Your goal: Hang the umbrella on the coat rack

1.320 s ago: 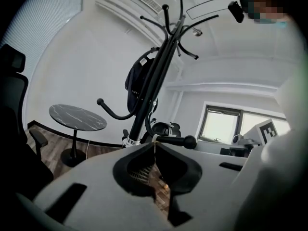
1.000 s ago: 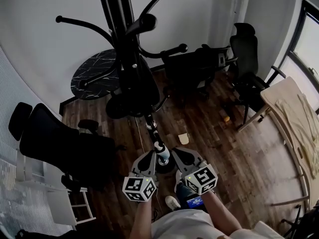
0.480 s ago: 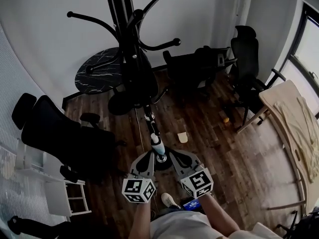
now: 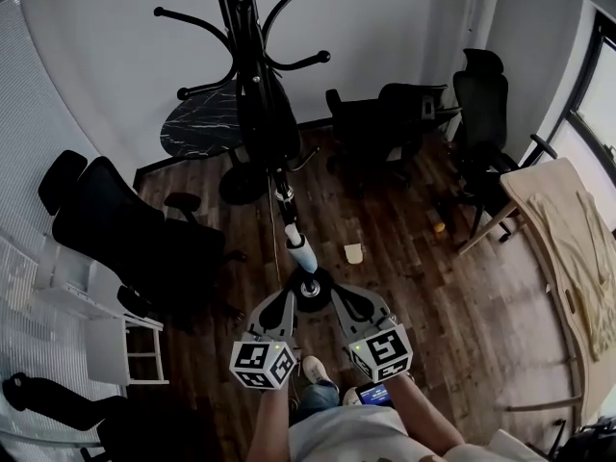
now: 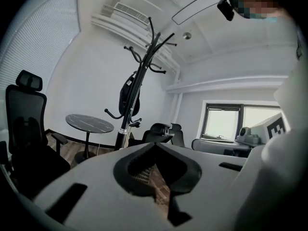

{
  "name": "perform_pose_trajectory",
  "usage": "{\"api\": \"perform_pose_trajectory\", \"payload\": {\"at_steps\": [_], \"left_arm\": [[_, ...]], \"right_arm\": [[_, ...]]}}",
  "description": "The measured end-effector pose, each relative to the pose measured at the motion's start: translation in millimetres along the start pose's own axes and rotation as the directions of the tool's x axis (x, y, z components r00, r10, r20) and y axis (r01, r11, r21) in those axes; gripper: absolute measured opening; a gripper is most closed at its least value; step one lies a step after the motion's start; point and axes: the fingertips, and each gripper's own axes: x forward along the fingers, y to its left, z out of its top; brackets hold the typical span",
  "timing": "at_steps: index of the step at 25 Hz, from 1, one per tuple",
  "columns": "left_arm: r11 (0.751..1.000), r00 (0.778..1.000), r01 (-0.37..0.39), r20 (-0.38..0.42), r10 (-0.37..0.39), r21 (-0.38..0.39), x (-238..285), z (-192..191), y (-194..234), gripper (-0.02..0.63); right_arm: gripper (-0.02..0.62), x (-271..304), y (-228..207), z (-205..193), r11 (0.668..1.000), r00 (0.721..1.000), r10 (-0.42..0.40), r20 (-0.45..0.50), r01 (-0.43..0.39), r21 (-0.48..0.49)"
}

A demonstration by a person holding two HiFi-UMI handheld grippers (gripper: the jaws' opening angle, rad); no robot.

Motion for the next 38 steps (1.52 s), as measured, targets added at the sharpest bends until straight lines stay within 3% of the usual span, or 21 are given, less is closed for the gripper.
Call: {"api": "perform_pose_trajectory", "payload": {"at_steps": [8, 20, 28, 38], "left_arm": [[0.997, 0.999, -0.05, 0.014, 0.05, 0.053, -34, -4, -23, 0.02], [0.998, 0.999, -0.037, 0.028, 0.038, -0.044, -51, -7, -26, 0.02], [1.0, 1.0, -0.029, -0.003, 0.029, -0.009, -51, -12, -34, 0.02], [0.999, 1.0, -0.023, -0.006, 0.022, -0.036, -53, -15, -33, 0.02]], "right_arm": [[0.011, -36, 17, 5, 0.999, 1.0, 0.002, 0.024, -0.001, -0.036], [0.011, -51, 19, 3, 0.999, 1.0, -0.028, 0.0, 0.028, -0.015], [0.011, -61, 18, 0, 0.999, 0.999, -0.039, -0.015, 0.039, -0.022], [0.011, -59, 22, -2, 0.999, 0.999, -0.029, -0.024, 0.028, -0.029]]}}
